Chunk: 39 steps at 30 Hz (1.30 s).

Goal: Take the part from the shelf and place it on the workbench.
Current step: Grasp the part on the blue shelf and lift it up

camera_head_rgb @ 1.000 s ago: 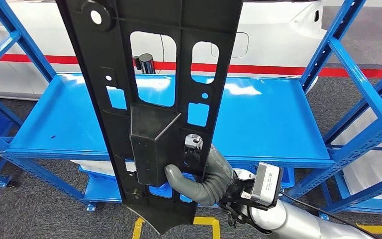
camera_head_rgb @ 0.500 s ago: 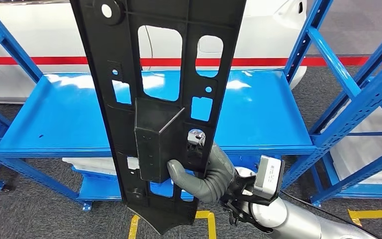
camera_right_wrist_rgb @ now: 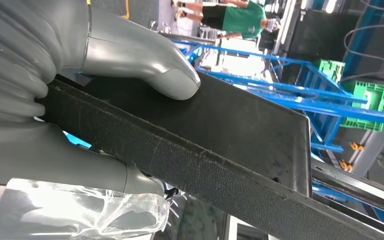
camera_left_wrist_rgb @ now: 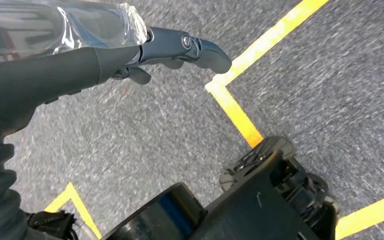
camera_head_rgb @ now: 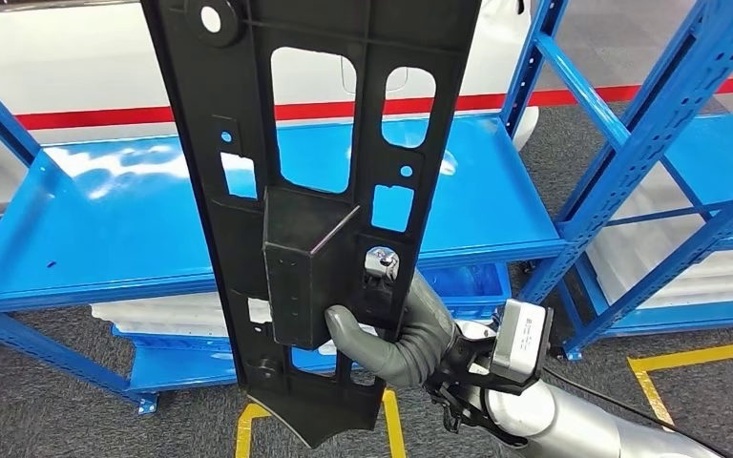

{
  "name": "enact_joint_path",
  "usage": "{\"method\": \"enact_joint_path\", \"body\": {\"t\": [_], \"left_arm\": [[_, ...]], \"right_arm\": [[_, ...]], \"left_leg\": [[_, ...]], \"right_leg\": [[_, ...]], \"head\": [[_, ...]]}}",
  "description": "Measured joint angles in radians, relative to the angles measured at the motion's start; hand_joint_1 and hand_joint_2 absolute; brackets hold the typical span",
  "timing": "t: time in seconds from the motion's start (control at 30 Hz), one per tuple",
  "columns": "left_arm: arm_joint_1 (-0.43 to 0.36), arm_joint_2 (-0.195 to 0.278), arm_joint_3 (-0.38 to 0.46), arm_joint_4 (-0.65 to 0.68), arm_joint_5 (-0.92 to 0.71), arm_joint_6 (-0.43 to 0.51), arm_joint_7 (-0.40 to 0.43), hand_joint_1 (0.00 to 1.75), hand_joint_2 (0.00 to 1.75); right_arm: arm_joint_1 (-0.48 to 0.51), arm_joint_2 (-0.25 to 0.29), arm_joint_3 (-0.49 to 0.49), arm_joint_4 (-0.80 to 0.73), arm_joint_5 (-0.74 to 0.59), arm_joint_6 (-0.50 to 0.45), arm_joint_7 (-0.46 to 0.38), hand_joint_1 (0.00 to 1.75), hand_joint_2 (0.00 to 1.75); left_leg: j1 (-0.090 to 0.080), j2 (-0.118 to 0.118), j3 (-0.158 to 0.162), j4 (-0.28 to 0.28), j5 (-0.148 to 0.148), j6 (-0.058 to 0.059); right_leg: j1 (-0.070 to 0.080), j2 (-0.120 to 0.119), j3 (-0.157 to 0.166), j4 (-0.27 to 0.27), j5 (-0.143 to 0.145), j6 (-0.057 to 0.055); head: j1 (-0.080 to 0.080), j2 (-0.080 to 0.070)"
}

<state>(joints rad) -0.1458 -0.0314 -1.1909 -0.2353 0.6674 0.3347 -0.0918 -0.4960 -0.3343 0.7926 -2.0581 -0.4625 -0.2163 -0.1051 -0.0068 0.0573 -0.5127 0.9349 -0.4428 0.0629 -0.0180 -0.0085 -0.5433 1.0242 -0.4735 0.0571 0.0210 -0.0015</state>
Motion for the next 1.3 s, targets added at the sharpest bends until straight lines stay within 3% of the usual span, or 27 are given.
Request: {"method": "enact_joint_path", "body": {"t": [0.07, 0.17, 0.23, 0.3, 0.33, 0.37, 0.4, 0.5, 0.57, 0.67, 0.7, 0.73, 0.8, 0.83, 0.87, 0.9, 0.97, 1.03, 1.07, 1.13, 1.2, 1.23, 1.3], "left_arm": [[-0.003, 0.0, 0.0, 0.0, 0.0, -0.001, -0.001, 0.0, 1.75], [-0.004, 0.0, 0.0, 0.0, 0.0, -0.002, -0.002, 0.0, 1.75], [-0.005, 0.001, 0.001, 0.0, 0.002, -0.002, -0.005, 0.0, 1.75], [-0.008, 0.001, 0.002, 0.0, 0.003, -0.002, -0.009, 0.0, 1.75], [-0.01, 0.001, 0.003, 0.0, 0.004, -0.002, -0.011, 0.0, 1.75], [-0.011, 0.001, 0.004, 0.0, 0.004, -0.002, -0.011, 0.0, 1.75], [-0.01, 0.001, 0.005, 0.0, 0.003, -0.002, -0.011, 0.0, 1.75], [-0.005, 0.001, 0.005, 0.0, 0.003, -0.004, -0.01, 0.0, 1.75], [-0.004, 0.001, 0.005, 0.0, 0.003, -0.006, -0.01, 0.0, 1.75], [-0.002, 0.001, 0.005, 0.0, 0.002, -0.007, -0.01, 0.0, 1.75], [-0.002, 0.001, 0.005, 0.0, 0.002, -0.007, -0.01, 0.0, 1.75], [-0.002, 0.001, 0.005, 0.0, 0.002, -0.007, -0.01, 0.0, 1.75], [-0.003, 0.001, 0.005, 0.0, 0.002, -0.008, -0.01, 0.0, 1.75], [-0.003, 0.0, 0.005, 0.0, 0.002, -0.008, -0.01, 0.0, 1.75], [-0.003, 0.0, 0.005, 0.0, 0.002, -0.008, -0.01, 0.0, 1.75], [-0.003, 0.0, 0.005, 0.0, 0.002, -0.009, -0.01, 0.0, 1.75], [-0.004, 0.0, 0.005, 0.0, 0.002, -0.009, -0.01, 0.0, 1.75], [-0.005, 0.0, 0.005, 0.0, 0.001, -0.01, -0.01, 0.0, 1.75], [-0.006, 0.0, 0.005, 0.0, 0.001, -0.01, -0.01, 0.0, 1.75], [-0.006, 0.001, 0.005, 0.0, 0.0, -0.01, -0.01, 0.0, 1.75], [-0.006, 0.002, 0.005, 0.001, 0.0, -0.01, -0.01, 0.0, 1.75], [-0.007, 0.003, 0.006, 0.001, 0.001, -0.01, -0.01, 0.0, 1.75], [-0.012, 0.003, 0.007, 0.001, 0.001, -0.009, -0.01, 0.0, 1.75]], "right_arm": [[-0.001, 0.0, -0.001, 0.0, 0.002, -0.001, -0.002, 1.75, 1.75], [-0.001, 0.0, -0.002, 0.0, 0.01, -0.006, -0.006, 1.75, 1.75], [-0.002, 0.0, -0.002, 0.0, 0.013, -0.008, -0.009, 1.75, 1.75], [-0.001, -0.001, -0.002, 0.0, 0.014, -0.008, -0.01, 1.75, 1.75], [-0.001, -0.001, -0.002, 0.0, 0.014, -0.008, -0.01, 1.75, 1.75], [-0.001, -0.001, -0.002, 0.0, 0.014, -0.008, -0.01, 1.75, 1.75], [0.0, -0.001, -0.002, 0.0, 0.014, -0.008, -0.01, 1.75, 1.75], [-0.001, -0.001, -0.002, 0.0, 0.014, -0.008, -0.011, 1.75, 1.75], [-0.003, -0.001, -0.002, 0.0, 0.014, -0.008, -0.011, 1.75, 1.75], [-0.003, -0.002, -0.003, 0.0, 0.014, -0.008, -0.011, 1.75, 1.75], [-0.003, -0.002, -0.003, 0.0, 0.014, -0.008, -0.011, 1.75, 1.75], [-0.003, -0.003, -0.004, 0.0, 0.015, -0.008, -0.011, 1.75, 1.75], [-0.003, -0.004, -0.004, 0.0, 0.016, -0.008, -0.012, 1.75, 1.75], [-0.003, -0.004, -0.004, 0.0, 0.016, -0.008, -0.012, 1.75, 1.75], [-0.002, -0.004, -0.004, 0.0, 0.015, -0.008, -0.012, 1.75, 1.75], [-0.002, -0.004, -0.004, 0.0, 0.015, -0.008, -0.012, 1.75, 1.75], [-0.002, -0.004, -0.004, 0.0, 0.015, -0.008, -0.012, 1.75, 1.75], [-0.004, -0.004, -0.004, 0.0, 0.015, -0.008, -0.012, 1.75, 1.75], [-0.006, -0.004, -0.005, -0.001, 0.015, -0.008, -0.012, 1.75, 1.75], [-0.006, -0.005, -0.005, -0.001, 0.015, -0.008, -0.012, 1.75, 1.75], [-0.006, -0.005, -0.005, 0.0, 0.015, -0.008, -0.012, 1.75, 1.75], [-0.006, -0.005, -0.005, 0.0, 0.015, -0.008, -0.012, 1.75, 1.75], [-0.006, -0.005, -0.005, 0.0, 0.015, -0.008, -0.012, 1.75, 1.75]], "left_leg": [[-0.003, 0.005, -0.007, 0.007, 0.002, -0.011], [-0.004, 0.001, -0.02, 0.024, -0.004, -0.027], [0.001, -0.02, -0.053, 0.101, -0.062, -0.039], [0.007, -0.039, -0.102, 0.242, -0.141, -0.05], [0.008, -0.042, -0.117, 0.295, -0.161, -0.053], [0.009, -0.044, -0.117, 0.314, -0.161, -0.055], [0.01, -0.044, -0.096, 0.29, -0.142, -0.055], [0.012, -0.054, 0.021, 0.075, -0.056, -0.047], [0.007, -0.063, 0.05, 0.002, -0.041, -0.039], [0.008, -0.061, 0.033, -0.003, -0.025, -0.021], [0.009, -0.058, 0.025, -0.004, -0.016, -0.012], [0.01, -0.056, 0.015, -0.006, -0.006, -0.003], [0.006, -0.053, -0.005, -0.005, 0.011, 0.007], [0.004, -0.052, -0.016, -0.004, 0.02, 0.009], [0.002, -0.051, -0.028, -0.003, 0.028, 0.01], [0.001, -0.051, -0.039, -0.001, 0.036, 0.009], [0.0, -0.05, -0.06, 0.005, 0.05, 0.005], [-0.003, -0.051, -0.074, 0.013, 0.062, -0.002], [-0.004, -0.05, -0.079, 0.015, 0.069, -0.007], [-0.005, -0.05, -0.086, 0.015, 0.085, -0.019], [-0.002, -0.051, -0.102, 0.033, 0.062, -0.032], [0.0, -0.052, -0.114, 0.065, 0.023, -0.039], [0.007, -0.053, -0.143, 0.186, -0.085, -0.054]], "right_leg": [[0.005, -0.005, 0.034, -0.064, 0.0, -0.006], [0.002, -0.003, 0.027, -0.074, 0.006, -0.021], [-0.002, -0.003, 0.017, -0.077, 0.016, -0.035], [-0.001, -0.003, 0.005, -0.076, 0.025, -0.042], [-0.001, -0.002, -0.001, -0.076, 0.03, -0.043], [-0.001, 0.0, -0.006, -0.075, 0.034, -0.043], [-0.001, 0.003, -0.01, -0.074, 0.038, -0.041], [0.0, 0.013, -0.021, -0.072, 0.049, -0.032], [0.002, 0.015, -0.032, -0.071, 0.062, -0.021], [0.003, 0.016, -0.048, -0.064, 0.066, -0.006], [0.003, 0.016, -0.058, -0.044, 0.043, -0.002], [0.003, 0.015, -0.074, -0.002, 0.002, 0.001], [0.001, 0.014, -0.114, 0.132, -0.094, 0.003], [0.001, 0.014, -0.129, 0.198, -0.122, 0.003], [0.001, 0.014, -0.13, 0.236, -0.124, 0.003], [0.001, 0.014, -0.116, 0.24, -0.104, 0.002], [0.001, 0.013, -0.035, 0.14, -0.04, -0.002], [0.006, 0.011, 0.066, -0.017, -0.026, -0.008], [0.009, 0.011, 0.096, -0.068, -0.033, -0.011], [0.012, 0.012, 0.105, -0.101, -0.038, -0.02], [0.007, 0.01, 0.085, -0.1, -0.019, -0.034], [0.004, 0.008, 0.073, -0.101, -0.007, -0.041], [0.004, 0.007, 0.044, -0.101, 0.017, -0.048]], "head": [[-0.001, 0.0], [-0.001, 0.0], [-0.002, 0.0], [-0.002, 0.0], [-0.002, 0.0], [-0.002, 0.0], [-0.002, 0.0], [-0.002, 0.0], [-0.002, 0.0], [-0.001, 0.0], [0.001, 0.0], [0.002, 0.0], [0.004, 0.0], [0.005, 0.0], [0.005, 0.0], [0.005, 0.0], [0.005, 0.0], [0.004, 0.0], [0.004, 0.0], [0.003, 0.0], [0.003, 0.0], [0.002, 0.0], [0.001, 0.0]]}}
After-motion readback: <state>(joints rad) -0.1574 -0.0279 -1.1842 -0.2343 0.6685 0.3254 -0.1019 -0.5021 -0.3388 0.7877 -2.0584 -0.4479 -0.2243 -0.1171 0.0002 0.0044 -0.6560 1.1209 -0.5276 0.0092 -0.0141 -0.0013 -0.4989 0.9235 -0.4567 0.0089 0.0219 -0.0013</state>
